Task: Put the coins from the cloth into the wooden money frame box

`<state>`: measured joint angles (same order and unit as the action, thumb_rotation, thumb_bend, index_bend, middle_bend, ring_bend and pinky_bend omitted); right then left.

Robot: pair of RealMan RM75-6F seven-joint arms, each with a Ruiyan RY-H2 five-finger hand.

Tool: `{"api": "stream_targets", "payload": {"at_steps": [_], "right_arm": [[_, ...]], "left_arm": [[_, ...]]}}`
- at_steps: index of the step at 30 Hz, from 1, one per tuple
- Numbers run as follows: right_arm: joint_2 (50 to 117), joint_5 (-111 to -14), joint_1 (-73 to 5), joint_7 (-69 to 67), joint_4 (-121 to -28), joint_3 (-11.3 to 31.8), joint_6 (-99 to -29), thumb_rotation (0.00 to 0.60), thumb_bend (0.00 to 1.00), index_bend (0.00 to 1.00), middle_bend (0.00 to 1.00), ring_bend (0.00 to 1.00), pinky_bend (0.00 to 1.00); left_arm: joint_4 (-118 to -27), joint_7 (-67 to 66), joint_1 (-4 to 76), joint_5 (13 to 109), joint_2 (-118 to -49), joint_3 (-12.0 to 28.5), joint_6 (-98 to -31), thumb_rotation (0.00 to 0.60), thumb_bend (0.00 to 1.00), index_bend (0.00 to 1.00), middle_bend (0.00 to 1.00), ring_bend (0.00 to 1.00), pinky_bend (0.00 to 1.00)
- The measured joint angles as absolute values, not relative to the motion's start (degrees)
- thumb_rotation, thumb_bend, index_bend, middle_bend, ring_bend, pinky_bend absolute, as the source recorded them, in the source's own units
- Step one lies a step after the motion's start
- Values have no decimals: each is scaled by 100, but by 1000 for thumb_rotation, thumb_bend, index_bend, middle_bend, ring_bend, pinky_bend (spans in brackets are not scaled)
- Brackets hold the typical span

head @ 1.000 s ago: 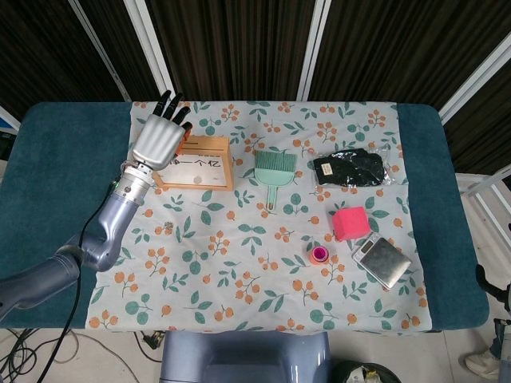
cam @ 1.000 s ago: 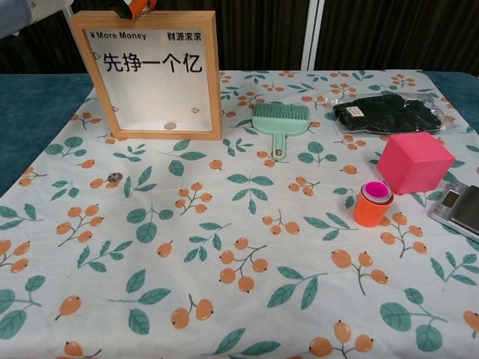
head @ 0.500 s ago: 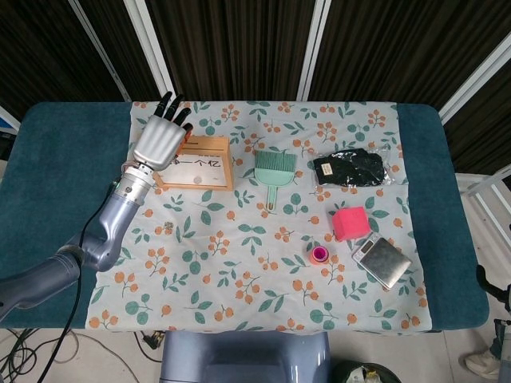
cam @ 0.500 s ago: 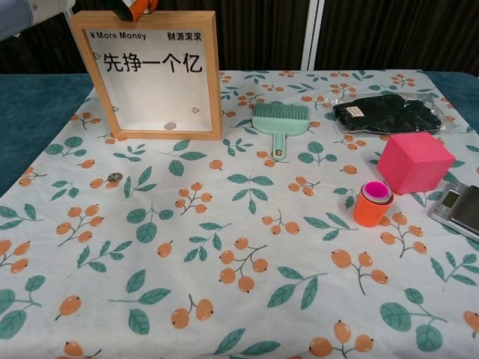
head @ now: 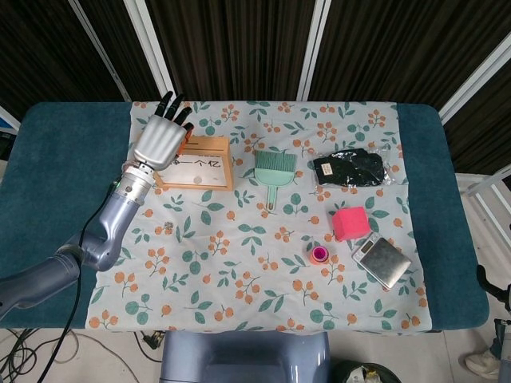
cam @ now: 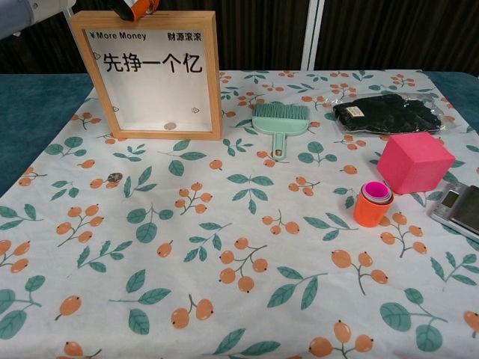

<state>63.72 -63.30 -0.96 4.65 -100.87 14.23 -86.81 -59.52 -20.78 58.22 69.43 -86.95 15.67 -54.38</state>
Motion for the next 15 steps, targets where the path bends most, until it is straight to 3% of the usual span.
{"api": "stream_targets", "payload": {"at_steps": [15], "right_arm": [[6377,-6307,-97,485,-10096,1429,-8687,600,394,128,26,0,0]], "left_arm": [[-6021,-2126,5829,6917,-8640,1565,-5410,600,387,511,194,2,8]]}}
